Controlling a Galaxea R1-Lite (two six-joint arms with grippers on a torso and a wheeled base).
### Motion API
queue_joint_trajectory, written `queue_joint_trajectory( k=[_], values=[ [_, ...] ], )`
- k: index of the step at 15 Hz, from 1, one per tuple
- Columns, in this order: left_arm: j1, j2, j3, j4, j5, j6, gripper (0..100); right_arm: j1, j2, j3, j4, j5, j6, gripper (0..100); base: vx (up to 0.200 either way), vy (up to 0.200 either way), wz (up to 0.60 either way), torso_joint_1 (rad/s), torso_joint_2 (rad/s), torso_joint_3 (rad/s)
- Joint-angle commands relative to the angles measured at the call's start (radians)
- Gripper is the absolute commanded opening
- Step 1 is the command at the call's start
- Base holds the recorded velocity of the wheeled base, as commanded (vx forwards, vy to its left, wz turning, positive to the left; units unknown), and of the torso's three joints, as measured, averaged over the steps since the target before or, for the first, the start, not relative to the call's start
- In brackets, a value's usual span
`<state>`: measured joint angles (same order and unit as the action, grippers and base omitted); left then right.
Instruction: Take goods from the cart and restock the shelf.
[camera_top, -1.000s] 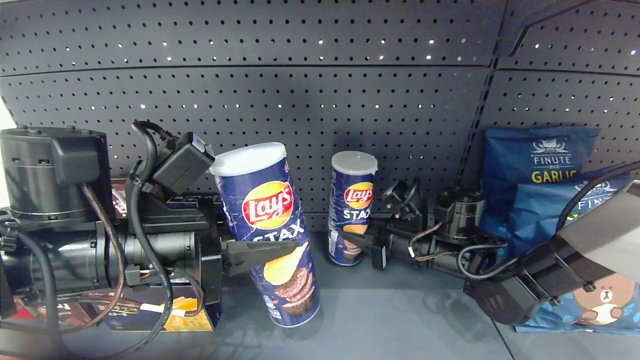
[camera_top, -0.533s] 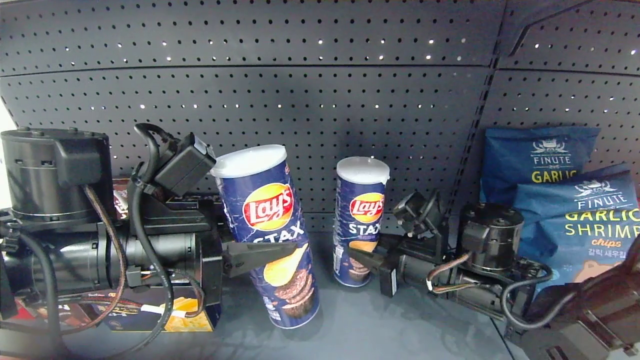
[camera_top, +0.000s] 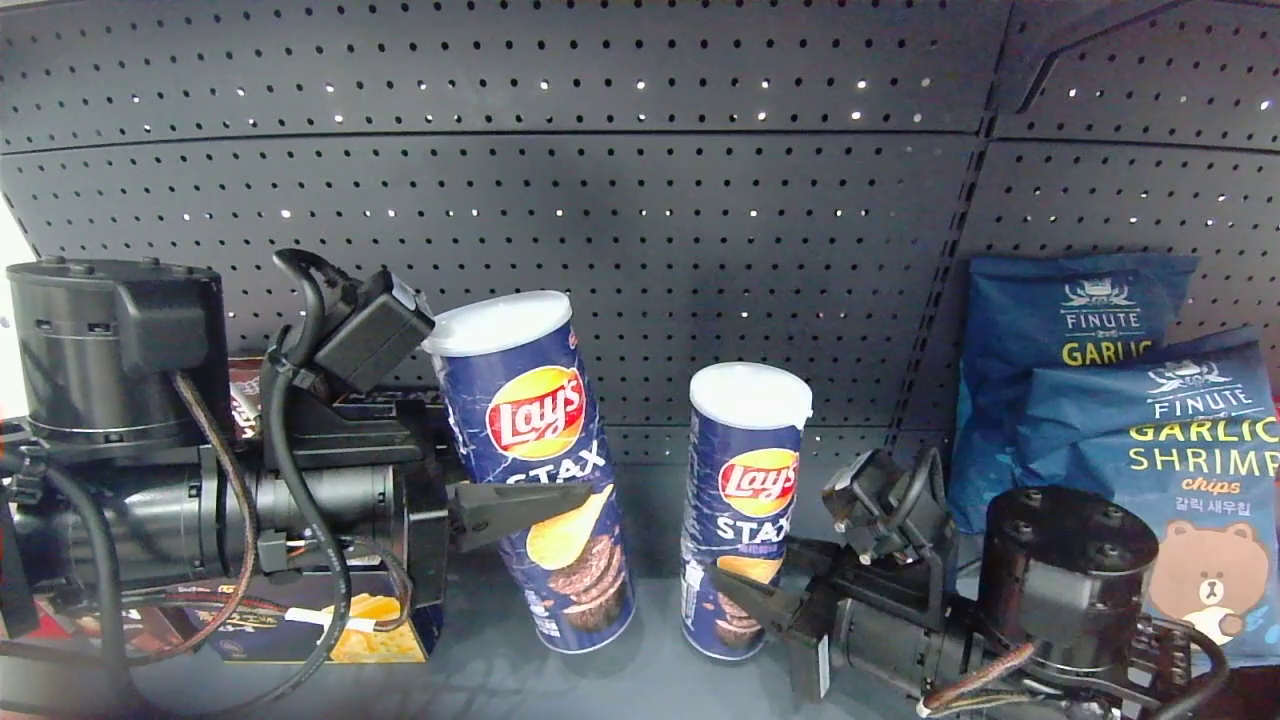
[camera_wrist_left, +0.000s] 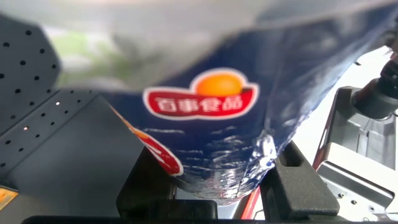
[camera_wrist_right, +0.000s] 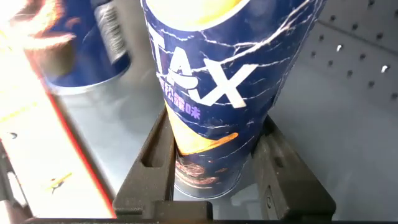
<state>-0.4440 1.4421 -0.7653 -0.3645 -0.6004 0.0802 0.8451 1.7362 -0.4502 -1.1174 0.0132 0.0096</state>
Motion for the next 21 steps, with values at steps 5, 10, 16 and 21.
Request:
queue_joint_trajectory(
  k=[5, 10, 16, 21],
  values=[
    [-0.001, 0.009, -0.002, -0.001, 0.01, 0.0, 0, 0.031, 0.034, 0.085, -0.065, -0.025, 0.01, 0, 0.0, 0.0, 0.0, 0.0, 0.0, 0.0],
    [-0.001, 0.007, 0.001, -0.001, 0.01, 0.0, 0, 0.031, 0.075, 0.085, -0.105, -0.03, 0.012, 0, 0.0, 0.0, 0.0, 0.0, 0.0, 0.0],
    [-0.001, 0.009, 0.021, -0.002, 0.008, 0.001, 0, 0.051, 0.071, 0.102, -0.111, -0.03, 0.012, 0, 0.0, 0.0, 0.0, 0.0, 0.0, 0.0],
    [-0.001, 0.007, 0.029, -0.002, 0.008, 0.0, 0, 0.074, 0.059, 0.154, -0.122, -0.042, 0.01, 100, 0.0, 0.0, 0.0, 0.0, 0.0, 0.0]
  ],
)
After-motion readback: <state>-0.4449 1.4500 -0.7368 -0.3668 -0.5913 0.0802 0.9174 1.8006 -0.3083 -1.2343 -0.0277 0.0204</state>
